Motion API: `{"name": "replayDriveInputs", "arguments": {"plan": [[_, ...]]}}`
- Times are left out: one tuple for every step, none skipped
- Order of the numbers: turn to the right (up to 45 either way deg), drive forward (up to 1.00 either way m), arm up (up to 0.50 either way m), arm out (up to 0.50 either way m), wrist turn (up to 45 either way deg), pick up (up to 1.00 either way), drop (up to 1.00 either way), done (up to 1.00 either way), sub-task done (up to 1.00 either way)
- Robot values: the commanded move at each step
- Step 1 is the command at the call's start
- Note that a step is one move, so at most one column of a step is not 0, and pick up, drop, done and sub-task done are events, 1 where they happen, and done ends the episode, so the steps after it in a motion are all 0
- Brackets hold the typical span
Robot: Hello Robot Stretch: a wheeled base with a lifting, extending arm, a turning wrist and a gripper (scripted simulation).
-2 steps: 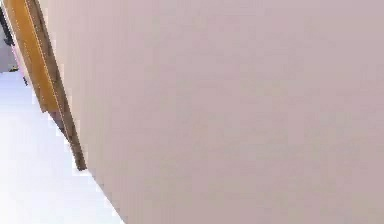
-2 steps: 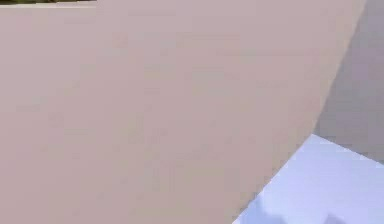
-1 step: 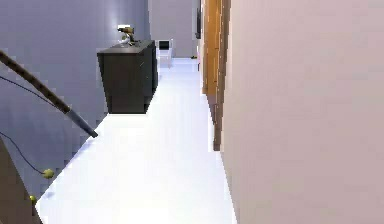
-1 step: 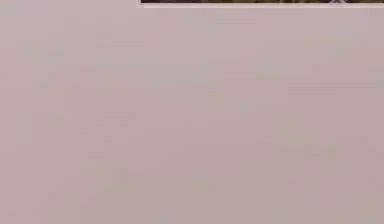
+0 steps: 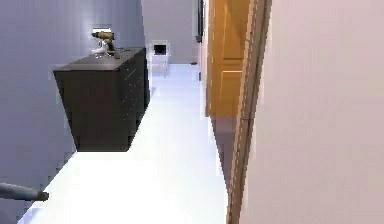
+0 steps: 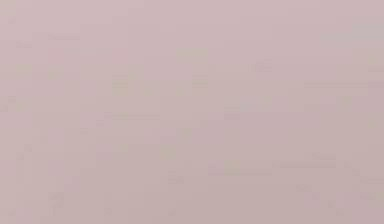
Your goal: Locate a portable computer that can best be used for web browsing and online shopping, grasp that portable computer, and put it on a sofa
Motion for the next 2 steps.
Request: {"name": "replayDriveInputs", "arguments": {"plan": [[0.0,1.0,0.0,0.0,0.0,0.0,0.0,0.0,0.0],[0.0,1.0,0.0,0.0,0.0,0.0,0.0,0.0,0.0]]}}
